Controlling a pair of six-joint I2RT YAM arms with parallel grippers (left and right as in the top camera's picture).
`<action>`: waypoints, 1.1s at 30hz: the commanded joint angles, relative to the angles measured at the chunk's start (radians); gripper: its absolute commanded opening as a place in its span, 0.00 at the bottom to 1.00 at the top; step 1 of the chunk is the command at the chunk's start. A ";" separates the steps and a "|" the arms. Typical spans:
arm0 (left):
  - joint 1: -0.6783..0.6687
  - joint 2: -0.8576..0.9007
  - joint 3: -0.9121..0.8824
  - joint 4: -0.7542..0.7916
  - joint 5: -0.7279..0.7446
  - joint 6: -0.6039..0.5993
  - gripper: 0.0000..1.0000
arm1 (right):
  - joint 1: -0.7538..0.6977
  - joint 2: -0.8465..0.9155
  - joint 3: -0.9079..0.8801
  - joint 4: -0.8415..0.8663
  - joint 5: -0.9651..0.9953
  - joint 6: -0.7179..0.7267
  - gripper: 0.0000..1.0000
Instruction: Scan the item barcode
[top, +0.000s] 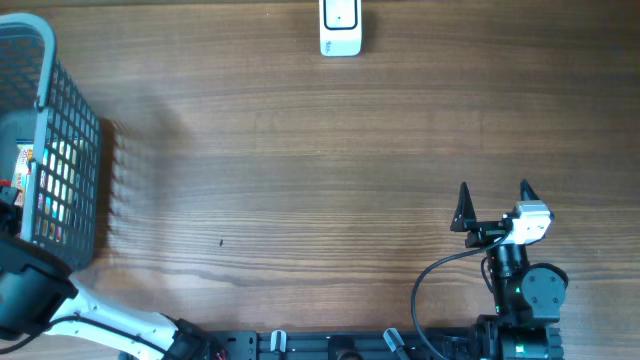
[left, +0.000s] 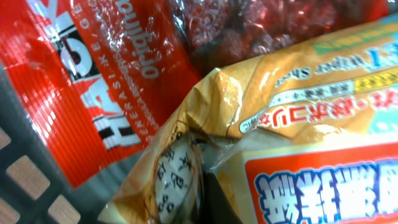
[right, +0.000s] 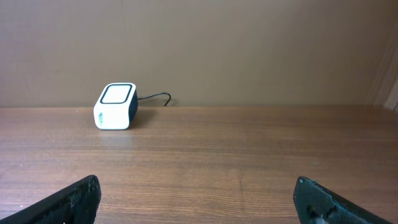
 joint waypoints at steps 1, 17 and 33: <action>0.003 -0.112 0.115 -0.038 0.149 -0.006 0.04 | -0.005 -0.008 -0.001 0.003 0.010 0.008 1.00; -0.009 -0.607 0.178 0.102 0.317 -0.100 0.04 | -0.005 -0.008 -0.001 0.003 0.010 0.009 1.00; -0.028 -0.067 0.025 -0.053 -0.058 -0.191 1.00 | -0.005 -0.008 -0.001 0.003 0.010 0.008 1.00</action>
